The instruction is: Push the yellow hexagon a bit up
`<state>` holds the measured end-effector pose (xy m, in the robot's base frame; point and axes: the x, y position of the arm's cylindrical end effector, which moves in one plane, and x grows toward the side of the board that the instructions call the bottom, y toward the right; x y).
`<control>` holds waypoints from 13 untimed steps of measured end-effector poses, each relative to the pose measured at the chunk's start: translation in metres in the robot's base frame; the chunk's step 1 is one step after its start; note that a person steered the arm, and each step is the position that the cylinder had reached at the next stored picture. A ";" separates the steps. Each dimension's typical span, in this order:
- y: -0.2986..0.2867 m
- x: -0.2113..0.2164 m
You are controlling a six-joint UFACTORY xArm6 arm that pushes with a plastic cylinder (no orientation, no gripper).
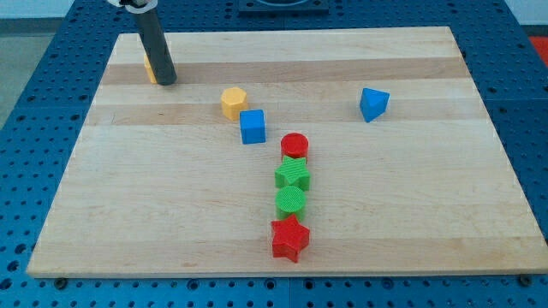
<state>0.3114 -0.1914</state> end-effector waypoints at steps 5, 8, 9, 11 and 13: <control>0.076 0.105; 0.078 0.024; 0.075 0.016; 0.057 0.105; 0.118 0.112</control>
<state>0.4232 -0.0731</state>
